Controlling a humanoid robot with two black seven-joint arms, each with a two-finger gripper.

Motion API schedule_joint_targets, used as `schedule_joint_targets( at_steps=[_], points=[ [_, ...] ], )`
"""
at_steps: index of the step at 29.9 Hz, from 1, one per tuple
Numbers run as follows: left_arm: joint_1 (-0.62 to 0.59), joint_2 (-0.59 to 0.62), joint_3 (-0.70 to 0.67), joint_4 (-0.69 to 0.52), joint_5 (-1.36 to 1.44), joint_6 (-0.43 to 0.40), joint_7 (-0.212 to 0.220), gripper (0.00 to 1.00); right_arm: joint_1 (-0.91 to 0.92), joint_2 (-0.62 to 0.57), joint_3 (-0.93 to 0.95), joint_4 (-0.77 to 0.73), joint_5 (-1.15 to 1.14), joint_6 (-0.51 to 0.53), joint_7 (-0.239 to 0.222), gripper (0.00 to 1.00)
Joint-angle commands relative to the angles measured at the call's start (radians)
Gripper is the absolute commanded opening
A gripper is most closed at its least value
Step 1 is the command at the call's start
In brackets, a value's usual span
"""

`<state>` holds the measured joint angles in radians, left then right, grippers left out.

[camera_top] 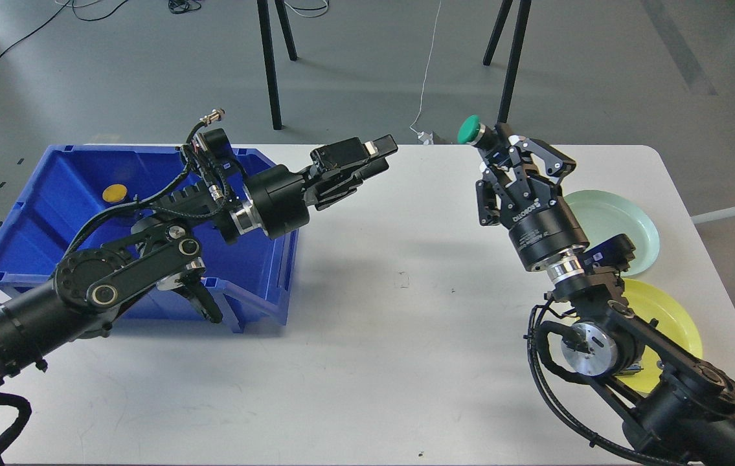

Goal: Pass button and place on color plate
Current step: 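Move the green button with the right gripper onto the pale green plate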

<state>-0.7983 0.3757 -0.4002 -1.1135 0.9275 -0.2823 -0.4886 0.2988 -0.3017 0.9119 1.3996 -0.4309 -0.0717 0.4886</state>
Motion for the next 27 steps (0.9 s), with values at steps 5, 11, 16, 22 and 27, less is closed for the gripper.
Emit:
schedule_joint_targets(
  at_steps=[5, 11, 16, 22, 27],
  points=[
    [0.001, 0.0, 0.001, 0.001, -0.022, 0.0, 0.0, 0.57, -0.006, -0.236, -0.002, -0.298, -0.061, -0.107, 0.0, 0.0],
    [0.001, 0.0, 0.001, 0.001, -0.022, -0.001, 0.0, 0.57, 0.109, -0.243, -0.246, -0.556, -0.155, -0.236, 0.0, 0.0],
    [0.001, 0.0, 0.001, 0.001, -0.024, -0.001, 0.0, 0.57, 0.148, -0.237, -0.332, -0.585, -0.153, -0.244, 0.0, 0.01],
    [0.001, 0.0, 0.001, 0.003, -0.022, -0.001, 0.0, 0.57, 0.178, -0.194, -0.395, -0.603, -0.157, -0.244, 0.0, 0.09],
    [0.002, 0.0, 0.001, 0.003, -0.024, -0.001, 0.0, 0.58, 0.181, -0.174, -0.415, -0.614, -0.158, -0.244, 0.0, 0.14]
  ],
)
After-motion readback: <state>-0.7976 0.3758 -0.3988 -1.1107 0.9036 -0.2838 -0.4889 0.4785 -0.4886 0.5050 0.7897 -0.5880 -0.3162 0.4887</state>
